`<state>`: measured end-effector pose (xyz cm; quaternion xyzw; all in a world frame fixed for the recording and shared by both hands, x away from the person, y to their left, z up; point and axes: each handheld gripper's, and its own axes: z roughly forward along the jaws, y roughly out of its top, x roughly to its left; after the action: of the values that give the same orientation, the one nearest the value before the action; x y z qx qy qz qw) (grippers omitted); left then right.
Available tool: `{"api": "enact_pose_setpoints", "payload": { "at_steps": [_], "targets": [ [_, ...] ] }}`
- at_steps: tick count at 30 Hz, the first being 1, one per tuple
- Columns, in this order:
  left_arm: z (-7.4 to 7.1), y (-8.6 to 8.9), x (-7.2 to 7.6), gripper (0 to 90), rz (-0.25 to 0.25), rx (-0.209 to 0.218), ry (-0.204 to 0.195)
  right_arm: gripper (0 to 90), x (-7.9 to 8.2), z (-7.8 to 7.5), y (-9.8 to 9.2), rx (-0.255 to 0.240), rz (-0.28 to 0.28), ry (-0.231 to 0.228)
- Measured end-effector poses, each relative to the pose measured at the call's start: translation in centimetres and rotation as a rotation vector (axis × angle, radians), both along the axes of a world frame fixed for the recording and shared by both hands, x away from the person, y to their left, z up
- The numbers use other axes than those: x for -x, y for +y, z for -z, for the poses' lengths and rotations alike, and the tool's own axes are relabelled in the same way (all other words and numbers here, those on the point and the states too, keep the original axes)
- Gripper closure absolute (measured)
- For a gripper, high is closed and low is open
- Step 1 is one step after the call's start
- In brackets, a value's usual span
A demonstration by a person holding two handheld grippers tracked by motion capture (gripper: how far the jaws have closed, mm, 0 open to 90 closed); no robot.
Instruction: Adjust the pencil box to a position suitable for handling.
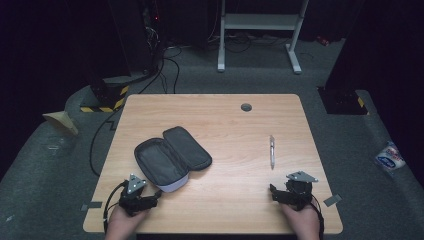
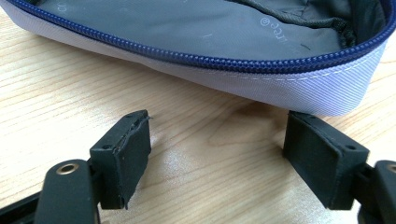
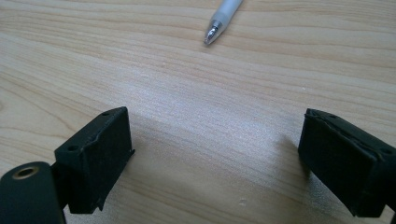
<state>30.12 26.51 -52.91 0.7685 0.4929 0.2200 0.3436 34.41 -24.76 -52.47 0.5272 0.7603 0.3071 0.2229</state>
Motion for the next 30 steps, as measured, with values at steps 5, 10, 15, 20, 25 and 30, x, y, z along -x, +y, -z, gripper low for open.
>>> {"api": "enact_pose_setpoints", "payload": {
  "at_steps": [5,10,15,20,25,30],
  "targets": [
    [-0.01,0.01,-0.14,22.7,0.003,-0.004,-0.002,9.4,0.00,0.00,0.00,0.000,0.000,0.000],
    [0.01,0.00,-0.16,22.3,0.004,-0.001,-0.002,10.2,0.03,-0.01,0.00,-0.002,0.004,0.000],
    [0.02,-0.01,-0.17,22.2,0.004,0.000,-0.001,10.2,0.03,-0.01,0.00,-0.003,0.005,0.000],
    [0.03,-0.08,-0.22,18.4,0.020,0.002,0.007,10.3,0.03,0.00,0.00,-0.003,0.004,0.000],
    [-0.01,0.12,-0.20,19.6,0.013,0.008,0.005,10.3,0.03,0.00,0.00,-0.003,0.004,0.000],
    [-0.10,0.56,-0.25,23.6,0.009,0.033,0.011,11.2,0.06,-0.02,0.03,-0.004,0.001,-0.001]
  ]
}}
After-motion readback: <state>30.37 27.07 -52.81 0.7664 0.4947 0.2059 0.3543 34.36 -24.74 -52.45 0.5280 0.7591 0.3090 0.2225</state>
